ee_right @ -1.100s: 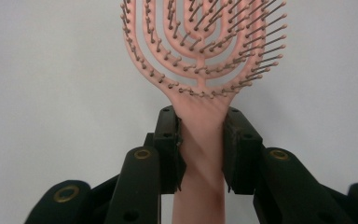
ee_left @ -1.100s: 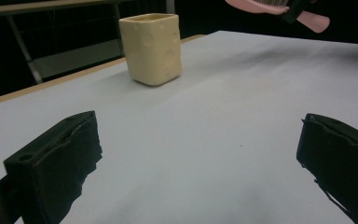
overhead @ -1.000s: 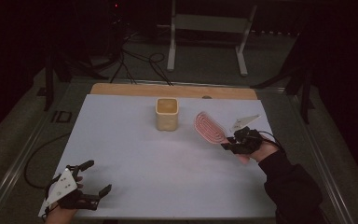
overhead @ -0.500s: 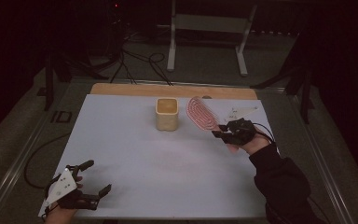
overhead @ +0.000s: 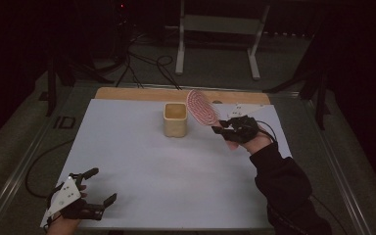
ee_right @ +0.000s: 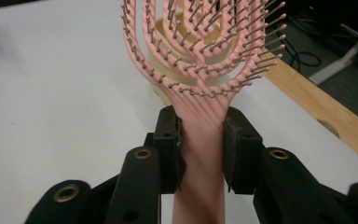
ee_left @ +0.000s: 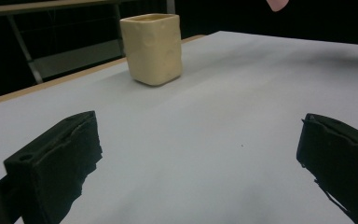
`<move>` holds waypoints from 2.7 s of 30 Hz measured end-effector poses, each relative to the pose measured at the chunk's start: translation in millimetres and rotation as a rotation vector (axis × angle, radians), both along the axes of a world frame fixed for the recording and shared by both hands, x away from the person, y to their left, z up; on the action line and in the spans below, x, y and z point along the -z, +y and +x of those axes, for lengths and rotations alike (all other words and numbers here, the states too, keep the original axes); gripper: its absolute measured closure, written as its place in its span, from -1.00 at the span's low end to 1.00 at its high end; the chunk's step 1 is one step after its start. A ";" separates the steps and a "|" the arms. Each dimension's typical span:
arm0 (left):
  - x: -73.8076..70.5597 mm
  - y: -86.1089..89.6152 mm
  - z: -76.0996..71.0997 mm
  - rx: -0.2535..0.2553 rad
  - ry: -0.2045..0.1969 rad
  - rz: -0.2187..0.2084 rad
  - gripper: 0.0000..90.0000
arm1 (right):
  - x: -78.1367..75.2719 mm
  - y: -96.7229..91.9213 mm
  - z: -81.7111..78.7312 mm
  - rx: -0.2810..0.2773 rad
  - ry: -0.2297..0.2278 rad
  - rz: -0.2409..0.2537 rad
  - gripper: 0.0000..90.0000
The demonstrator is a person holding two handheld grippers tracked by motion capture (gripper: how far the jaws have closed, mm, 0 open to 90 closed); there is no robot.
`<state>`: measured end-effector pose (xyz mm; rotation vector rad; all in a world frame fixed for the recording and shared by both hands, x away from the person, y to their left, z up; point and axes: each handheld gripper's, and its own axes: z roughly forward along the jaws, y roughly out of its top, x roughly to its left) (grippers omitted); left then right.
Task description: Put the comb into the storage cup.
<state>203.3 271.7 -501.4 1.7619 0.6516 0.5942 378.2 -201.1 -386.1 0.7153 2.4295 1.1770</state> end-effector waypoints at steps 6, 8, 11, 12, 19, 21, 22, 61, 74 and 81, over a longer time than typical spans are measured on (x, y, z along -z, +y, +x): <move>0.0 0.1 0.0 0.000 -0.001 -0.004 -1.00 | -4.5 13.6 4.2 -0.013 -0.039 0.035 0.57; 0.2 0.4 0.2 -0.002 0.006 -0.008 -1.00 | -5.7 16.9 5.6 -0.015 -0.054 0.052 0.57; 0.2 0.9 0.3 -0.009 0.008 -0.004 -1.00 | -7.0 20.3 8.0 -0.019 -0.062 0.094 0.57; 0.1 0.9 0.3 -0.010 0.008 -0.005 -1.00 | -7.5 21.5 8.8 -0.022 -0.069 0.097 0.57; 0.3 0.8 0.7 -0.010 0.009 -0.003 -1.00 | -13.7 29.0 13.0 -0.022 -0.091 0.129 0.57; 0.4 0.9 0.8 -0.009 0.009 -0.005 -1.00 | -15.5 30.6 15.1 -0.023 -0.098 0.139 0.57; 0.4 0.9 0.8 -0.009 0.009 -0.005 -1.00 | -16.4 31.5 16.2 -0.026 -0.098 0.147 0.57; 1.0 2.1 1.2 -0.009 0.015 -0.015 -1.00 | -50.8 94.1 67.5 -0.039 -0.191 0.333 0.57; 0.6 2.8 1.0 -0.009 0.010 -0.018 -1.00 | -46.5 112.1 84.5 -0.063 -0.238 0.467 0.57; 0.6 3.4 1.1 -0.007 0.009 -0.019 -1.00 | -34.6 119.3 96.6 -0.059 -0.253 0.527 0.57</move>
